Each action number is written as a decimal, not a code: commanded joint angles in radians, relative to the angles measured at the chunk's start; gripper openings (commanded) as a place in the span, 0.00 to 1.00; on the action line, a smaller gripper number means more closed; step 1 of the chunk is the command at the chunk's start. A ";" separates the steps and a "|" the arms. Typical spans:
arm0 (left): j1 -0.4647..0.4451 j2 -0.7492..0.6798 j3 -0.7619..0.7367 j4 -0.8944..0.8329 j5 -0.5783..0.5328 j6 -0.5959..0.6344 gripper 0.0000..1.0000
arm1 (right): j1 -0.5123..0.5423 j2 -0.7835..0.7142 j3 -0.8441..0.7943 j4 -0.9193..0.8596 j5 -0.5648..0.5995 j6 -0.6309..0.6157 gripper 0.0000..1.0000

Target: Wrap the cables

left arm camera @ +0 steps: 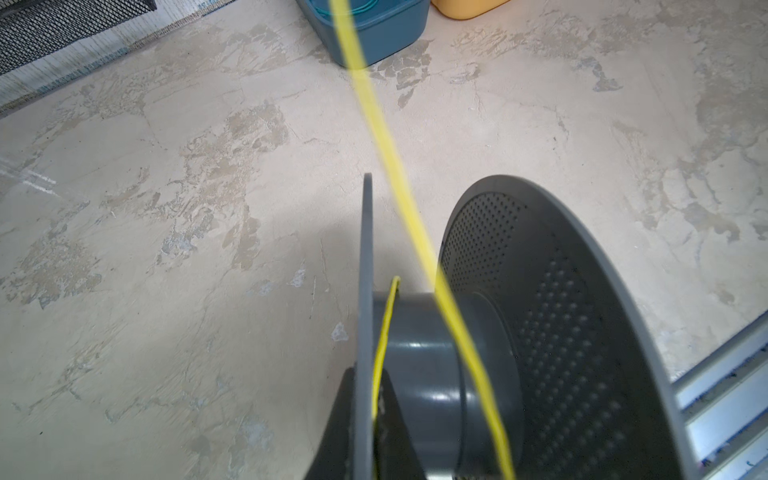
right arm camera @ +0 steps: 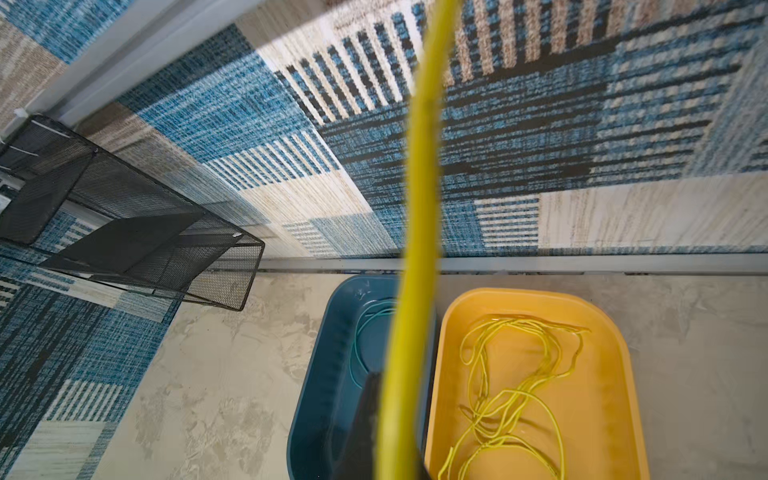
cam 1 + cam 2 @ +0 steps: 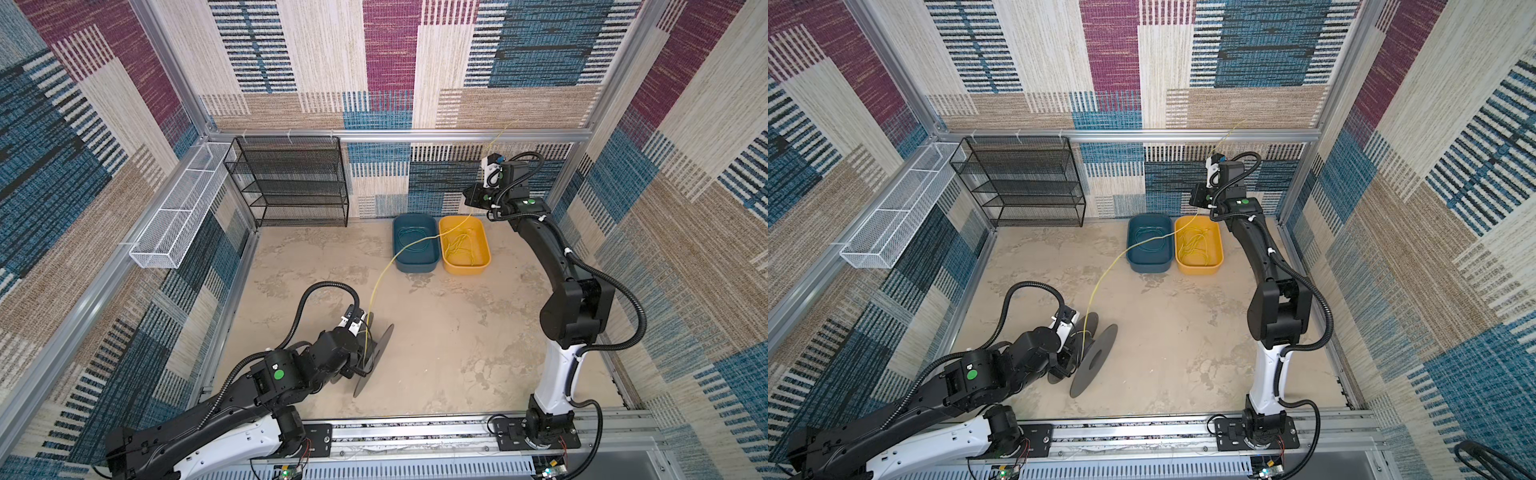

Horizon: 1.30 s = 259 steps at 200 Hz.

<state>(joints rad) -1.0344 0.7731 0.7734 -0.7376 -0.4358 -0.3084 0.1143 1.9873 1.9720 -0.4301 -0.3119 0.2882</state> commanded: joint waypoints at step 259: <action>0.070 0.219 0.937 0.047 0.150 0.357 0.00 | -0.167 -0.267 -0.782 0.533 0.267 0.229 0.00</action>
<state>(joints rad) -1.0058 0.9417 1.6535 -0.8497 -0.3351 0.0174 -0.0696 1.7557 1.2255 0.0212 -0.0906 0.4946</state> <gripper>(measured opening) 0.082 0.051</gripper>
